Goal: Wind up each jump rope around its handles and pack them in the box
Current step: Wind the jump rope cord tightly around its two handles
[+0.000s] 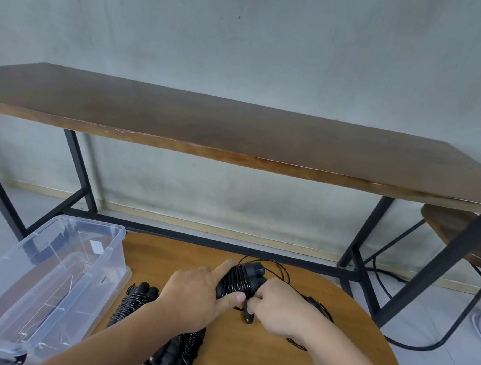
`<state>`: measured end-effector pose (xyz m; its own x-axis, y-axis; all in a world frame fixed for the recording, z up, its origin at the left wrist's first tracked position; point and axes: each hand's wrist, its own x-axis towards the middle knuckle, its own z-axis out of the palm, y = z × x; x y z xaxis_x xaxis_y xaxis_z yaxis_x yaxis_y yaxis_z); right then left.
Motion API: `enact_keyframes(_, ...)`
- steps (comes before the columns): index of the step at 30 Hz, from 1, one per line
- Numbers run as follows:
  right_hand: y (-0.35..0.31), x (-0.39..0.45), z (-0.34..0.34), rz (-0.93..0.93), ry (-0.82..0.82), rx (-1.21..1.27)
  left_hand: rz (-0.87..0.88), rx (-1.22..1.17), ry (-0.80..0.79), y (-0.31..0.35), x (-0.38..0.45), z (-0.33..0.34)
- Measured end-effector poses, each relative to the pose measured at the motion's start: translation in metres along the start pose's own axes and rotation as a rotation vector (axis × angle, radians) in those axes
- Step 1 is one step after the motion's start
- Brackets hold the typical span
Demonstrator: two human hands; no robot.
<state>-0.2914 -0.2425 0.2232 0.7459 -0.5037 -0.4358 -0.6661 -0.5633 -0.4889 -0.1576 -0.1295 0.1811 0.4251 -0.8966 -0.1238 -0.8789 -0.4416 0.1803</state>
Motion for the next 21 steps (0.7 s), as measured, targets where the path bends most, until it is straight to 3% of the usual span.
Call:
enact_keyframes(7, -0.002, -0.006, -0.001, -0.002, -0.036, 0.010, -0.024, -0.336, -0.121, -0.005, 0.004, 0.002)
enact_keyframes(11, -0.001, -0.006, 0.000, -0.011, -0.039, 0.032, -0.049, -0.567, -0.111, -0.007, 0.007, 0.007)
enact_keyframes(21, -0.004, -0.007, -0.004, -0.051, -0.061, -0.032, -0.027, -0.667, -0.174, -0.007, 0.015, 0.011)
